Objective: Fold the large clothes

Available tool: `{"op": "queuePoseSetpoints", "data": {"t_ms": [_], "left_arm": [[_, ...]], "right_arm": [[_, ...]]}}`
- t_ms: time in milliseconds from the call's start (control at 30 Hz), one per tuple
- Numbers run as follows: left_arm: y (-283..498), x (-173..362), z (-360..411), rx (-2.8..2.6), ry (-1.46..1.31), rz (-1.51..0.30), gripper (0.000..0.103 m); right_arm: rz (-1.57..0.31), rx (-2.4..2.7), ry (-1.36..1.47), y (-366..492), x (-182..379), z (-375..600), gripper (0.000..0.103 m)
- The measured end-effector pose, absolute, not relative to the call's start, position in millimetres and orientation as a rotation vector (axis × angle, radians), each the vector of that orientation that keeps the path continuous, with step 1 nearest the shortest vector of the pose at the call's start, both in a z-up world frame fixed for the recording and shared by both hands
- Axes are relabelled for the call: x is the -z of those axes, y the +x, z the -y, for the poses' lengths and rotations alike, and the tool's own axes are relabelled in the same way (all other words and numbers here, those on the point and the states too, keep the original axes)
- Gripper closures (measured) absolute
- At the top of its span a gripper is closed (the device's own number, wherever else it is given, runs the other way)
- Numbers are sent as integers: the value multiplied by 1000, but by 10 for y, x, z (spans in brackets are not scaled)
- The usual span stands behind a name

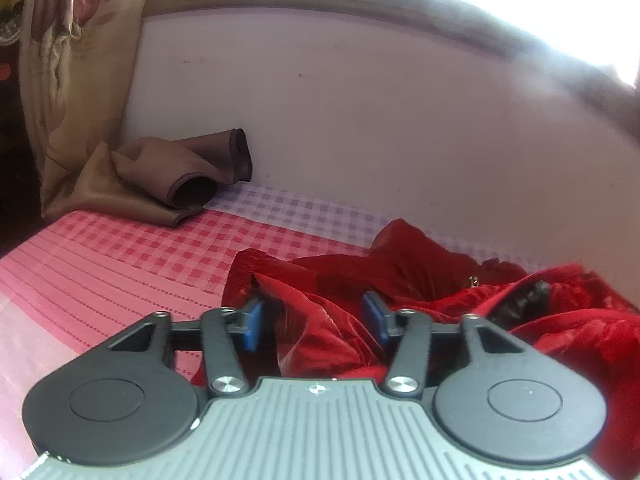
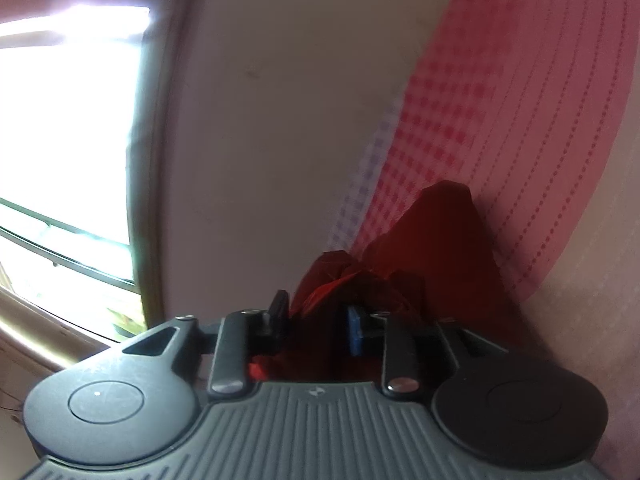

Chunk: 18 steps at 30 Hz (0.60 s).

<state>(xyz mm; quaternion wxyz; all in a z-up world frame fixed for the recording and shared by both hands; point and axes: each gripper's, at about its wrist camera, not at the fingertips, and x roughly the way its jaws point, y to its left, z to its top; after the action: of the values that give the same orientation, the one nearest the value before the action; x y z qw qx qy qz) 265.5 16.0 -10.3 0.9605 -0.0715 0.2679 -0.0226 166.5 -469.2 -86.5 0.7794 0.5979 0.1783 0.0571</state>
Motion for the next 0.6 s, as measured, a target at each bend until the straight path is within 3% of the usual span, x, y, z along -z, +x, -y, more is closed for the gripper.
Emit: {"op": "queuePoseSetpoints", "data": {"t_ms": [100,167,300,400,467,600], "left_arm": [[2620,80,-164,51,-156,-503,20],[2559,42,-136,15,-125,-442,0],[2459,-23,-66,16,-43,-363,0],[2399,-38,-25,34,12,-333,21],[2392,-22,-6,58,20,-352,46],[2396,48,9,102,8,-382,56]], "right_arm": [[-355,-134,1287,1610,840,4713,56],[-321,-126,1280,1552,803,4742,33],[-298,-126,1182,1462,616,4769,28],[-346,-107,852,1479,291,4544,38],[-393,-111,642,1547,128,4310,67],[-441,-107,322,1732,-8,3855,73]]}}
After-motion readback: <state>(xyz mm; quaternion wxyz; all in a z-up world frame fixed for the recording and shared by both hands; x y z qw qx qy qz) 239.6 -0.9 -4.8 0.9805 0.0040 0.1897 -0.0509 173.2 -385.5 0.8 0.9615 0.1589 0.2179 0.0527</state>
